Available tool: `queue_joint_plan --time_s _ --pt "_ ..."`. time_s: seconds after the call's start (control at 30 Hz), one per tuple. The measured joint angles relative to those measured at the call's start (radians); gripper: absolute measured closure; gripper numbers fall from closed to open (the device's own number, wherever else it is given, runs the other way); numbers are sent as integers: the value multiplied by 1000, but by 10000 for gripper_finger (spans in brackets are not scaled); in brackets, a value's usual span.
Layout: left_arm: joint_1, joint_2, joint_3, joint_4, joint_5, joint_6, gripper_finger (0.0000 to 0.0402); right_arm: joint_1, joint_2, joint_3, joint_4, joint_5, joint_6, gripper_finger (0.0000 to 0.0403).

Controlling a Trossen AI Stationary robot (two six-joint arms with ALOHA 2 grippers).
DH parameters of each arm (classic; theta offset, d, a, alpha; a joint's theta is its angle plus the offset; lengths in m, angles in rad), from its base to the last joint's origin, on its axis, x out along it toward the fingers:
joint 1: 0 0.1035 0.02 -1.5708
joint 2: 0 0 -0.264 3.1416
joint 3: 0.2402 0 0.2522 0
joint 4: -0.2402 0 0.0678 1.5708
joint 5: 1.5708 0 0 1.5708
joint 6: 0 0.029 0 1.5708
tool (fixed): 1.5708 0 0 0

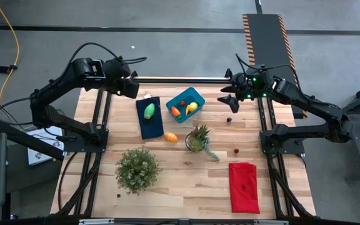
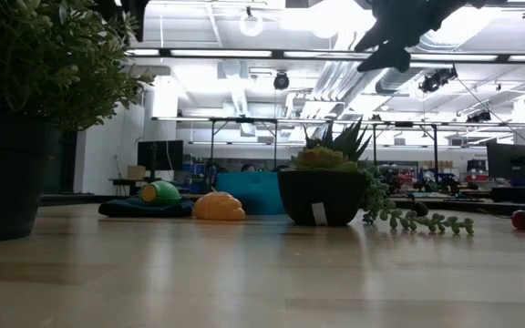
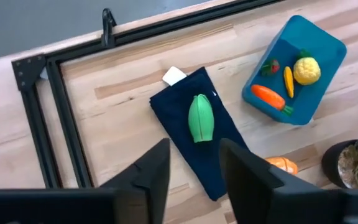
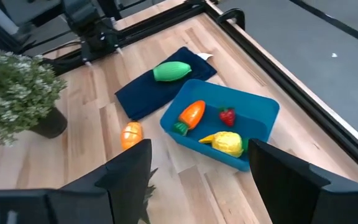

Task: Pick and placing Produce into tupperware
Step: Put the green corn into the blue bin

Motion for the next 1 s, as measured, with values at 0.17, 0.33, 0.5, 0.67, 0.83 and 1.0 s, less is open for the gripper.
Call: queue_joint_plan --time_s 0.17,0.33,0.5,0.67,0.83,1.0 --pt "0 6 -44 2 0 -38 215 0 0 0 0 -6 -26 147" --pt "0 7 -204 13 21 -80 180 0 0 0 0 -6 -59 147" --pt "1 7 -368 190 71 -83 174 0 0 0 0 -6 -71 147" --pt "0 7 -511 374 147 -81 186 0 0 0 0 -9 -46 147" --pt "1 8 -613 468 147 -102 192 0 0 0 0 -32 -26 147" --pt "2 8 -657 520 141 -121 181 0 0 0 0 -34 -21 147"
